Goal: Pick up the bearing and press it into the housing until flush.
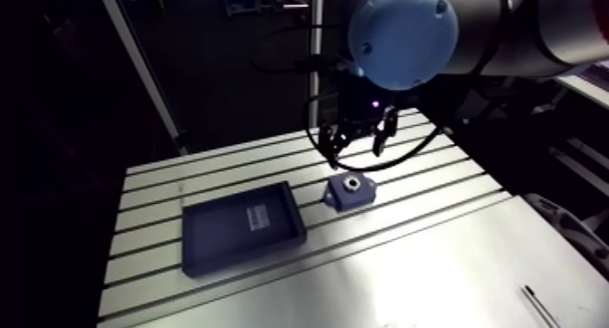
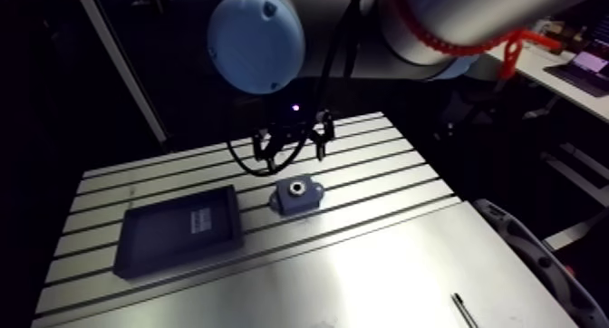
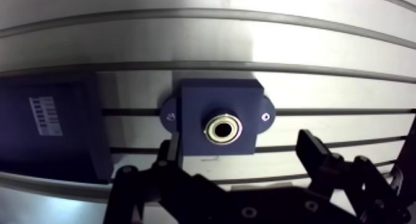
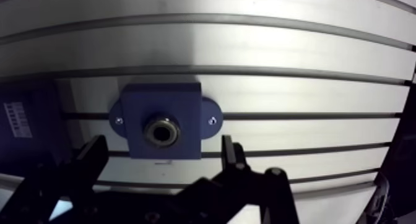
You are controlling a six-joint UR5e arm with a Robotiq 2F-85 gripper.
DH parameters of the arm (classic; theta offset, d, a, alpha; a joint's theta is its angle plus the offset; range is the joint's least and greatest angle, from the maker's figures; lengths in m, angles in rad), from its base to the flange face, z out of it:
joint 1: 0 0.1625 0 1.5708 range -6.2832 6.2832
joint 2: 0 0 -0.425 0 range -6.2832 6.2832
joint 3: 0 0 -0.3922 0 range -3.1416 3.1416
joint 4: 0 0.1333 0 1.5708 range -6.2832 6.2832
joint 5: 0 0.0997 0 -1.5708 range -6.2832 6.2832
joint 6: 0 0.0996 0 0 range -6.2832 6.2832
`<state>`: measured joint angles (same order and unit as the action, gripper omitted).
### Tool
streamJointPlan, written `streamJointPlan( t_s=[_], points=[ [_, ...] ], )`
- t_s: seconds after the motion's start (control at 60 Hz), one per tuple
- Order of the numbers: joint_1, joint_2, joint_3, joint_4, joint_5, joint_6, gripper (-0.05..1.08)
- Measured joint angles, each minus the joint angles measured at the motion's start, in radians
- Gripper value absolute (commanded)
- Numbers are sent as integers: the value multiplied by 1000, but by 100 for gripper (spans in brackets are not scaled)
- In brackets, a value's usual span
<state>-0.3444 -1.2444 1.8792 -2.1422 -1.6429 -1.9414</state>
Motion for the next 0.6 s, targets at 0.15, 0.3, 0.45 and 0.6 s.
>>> streamJointPlan(
  t_s=[0.15, 0.3, 0.45, 0.6],
  points=[
    [2, -25, -17, 50, 1, 12, 96],
    [2, -36, -25, 82, 1, 26, 107],
    [3, -38, -26, 104, 1, 31, 108],
    [3, -35, -22, 113, 3, 29, 108]
  ],
)
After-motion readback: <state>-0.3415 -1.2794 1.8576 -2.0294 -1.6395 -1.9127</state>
